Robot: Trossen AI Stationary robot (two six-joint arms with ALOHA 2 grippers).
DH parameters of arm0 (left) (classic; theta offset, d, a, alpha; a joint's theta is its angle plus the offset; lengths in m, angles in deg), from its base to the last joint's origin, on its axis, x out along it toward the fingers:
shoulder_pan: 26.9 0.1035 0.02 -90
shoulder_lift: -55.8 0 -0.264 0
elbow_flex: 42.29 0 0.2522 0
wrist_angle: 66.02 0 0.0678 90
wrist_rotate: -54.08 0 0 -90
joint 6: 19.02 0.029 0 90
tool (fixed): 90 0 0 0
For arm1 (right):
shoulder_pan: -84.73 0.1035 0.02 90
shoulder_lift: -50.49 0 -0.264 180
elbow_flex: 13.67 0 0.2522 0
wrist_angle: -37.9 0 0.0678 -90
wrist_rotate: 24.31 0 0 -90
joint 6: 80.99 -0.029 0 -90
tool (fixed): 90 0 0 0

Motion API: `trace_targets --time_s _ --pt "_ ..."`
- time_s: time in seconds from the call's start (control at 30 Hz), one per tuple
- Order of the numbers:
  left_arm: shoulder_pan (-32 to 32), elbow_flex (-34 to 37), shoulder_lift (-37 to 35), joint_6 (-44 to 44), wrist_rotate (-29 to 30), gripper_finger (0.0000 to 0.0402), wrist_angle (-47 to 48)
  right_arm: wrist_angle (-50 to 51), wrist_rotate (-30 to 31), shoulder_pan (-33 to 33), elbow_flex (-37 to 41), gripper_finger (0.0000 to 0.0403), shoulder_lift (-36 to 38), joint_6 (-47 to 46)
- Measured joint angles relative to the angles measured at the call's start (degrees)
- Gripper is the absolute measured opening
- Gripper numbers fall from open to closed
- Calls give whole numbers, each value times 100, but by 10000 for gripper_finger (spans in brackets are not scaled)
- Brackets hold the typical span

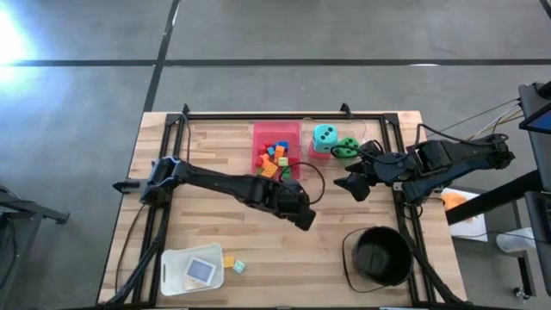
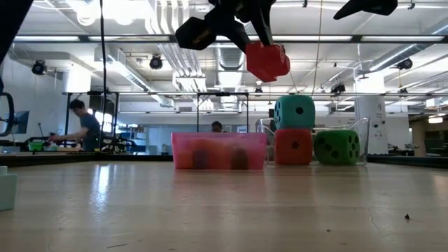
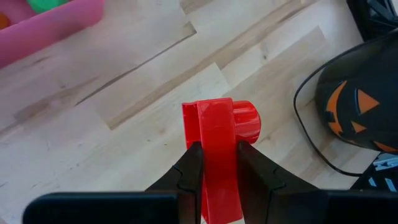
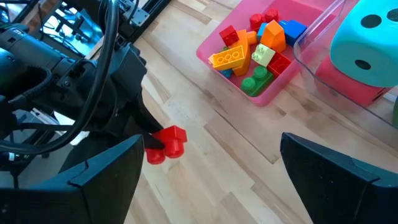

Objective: Pick & Place Toys
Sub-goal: Put the red game piece into the red bin

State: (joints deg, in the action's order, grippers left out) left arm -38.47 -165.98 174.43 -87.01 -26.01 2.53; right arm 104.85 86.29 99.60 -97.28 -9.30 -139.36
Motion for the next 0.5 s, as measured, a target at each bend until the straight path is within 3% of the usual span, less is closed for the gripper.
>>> trace_targets --time_s 0.5 --pt "229 0 -42 -2 21 62 64 0 0 -1 0 370 0 5"
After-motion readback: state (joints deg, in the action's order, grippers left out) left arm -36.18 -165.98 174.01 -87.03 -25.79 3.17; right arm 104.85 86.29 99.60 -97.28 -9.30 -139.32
